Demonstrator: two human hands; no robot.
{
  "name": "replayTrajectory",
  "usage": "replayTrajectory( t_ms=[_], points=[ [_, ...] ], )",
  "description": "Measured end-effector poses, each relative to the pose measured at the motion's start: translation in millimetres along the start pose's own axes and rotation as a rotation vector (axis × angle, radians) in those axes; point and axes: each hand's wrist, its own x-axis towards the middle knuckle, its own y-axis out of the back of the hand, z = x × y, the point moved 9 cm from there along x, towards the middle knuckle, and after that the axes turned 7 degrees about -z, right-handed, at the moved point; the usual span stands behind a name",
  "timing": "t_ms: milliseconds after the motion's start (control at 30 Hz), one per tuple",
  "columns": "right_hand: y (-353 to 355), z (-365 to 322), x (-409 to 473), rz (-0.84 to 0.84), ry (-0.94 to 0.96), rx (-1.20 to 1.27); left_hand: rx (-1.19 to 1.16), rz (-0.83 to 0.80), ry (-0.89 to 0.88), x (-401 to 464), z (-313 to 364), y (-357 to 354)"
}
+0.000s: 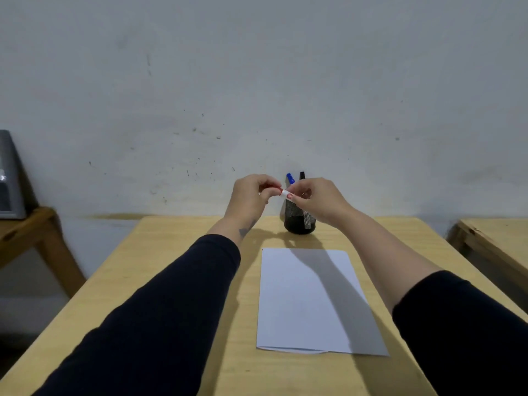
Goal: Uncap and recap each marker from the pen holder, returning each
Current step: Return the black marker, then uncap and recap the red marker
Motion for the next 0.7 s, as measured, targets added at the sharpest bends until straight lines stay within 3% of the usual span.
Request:
replayTrajectory(
  t_ms=[67, 133, 167, 267, 333, 700],
  points=[
    [7, -8, -12, 0.202, 0.013, -0.049, -0.06, 0.082, 0.029, -10, -4, 8],
    [7, -4, -25, 0.353, -0.079, 0.096, -0.108, 0.205, 0.059, -20, -9, 17],
    [-3, 6, -27, 0.335, -0.187, 0.284, -0.129, 0.251, 0.071, -26, -13, 19],
    [-62, 24, -34, 0.075, -0.563, 1.055, -0.186, 0.259, 0.086, -38, -23, 11],
    [-79, 29, -34, 0.04, -0.64, 1.293, -0.184, 0.205, 0.083, -44, -29, 0],
    [-96, 54, -22, 0.178, -0.547, 1.386, -0.188, 0.128, 0.257, -48, -59, -15]
  ],
)
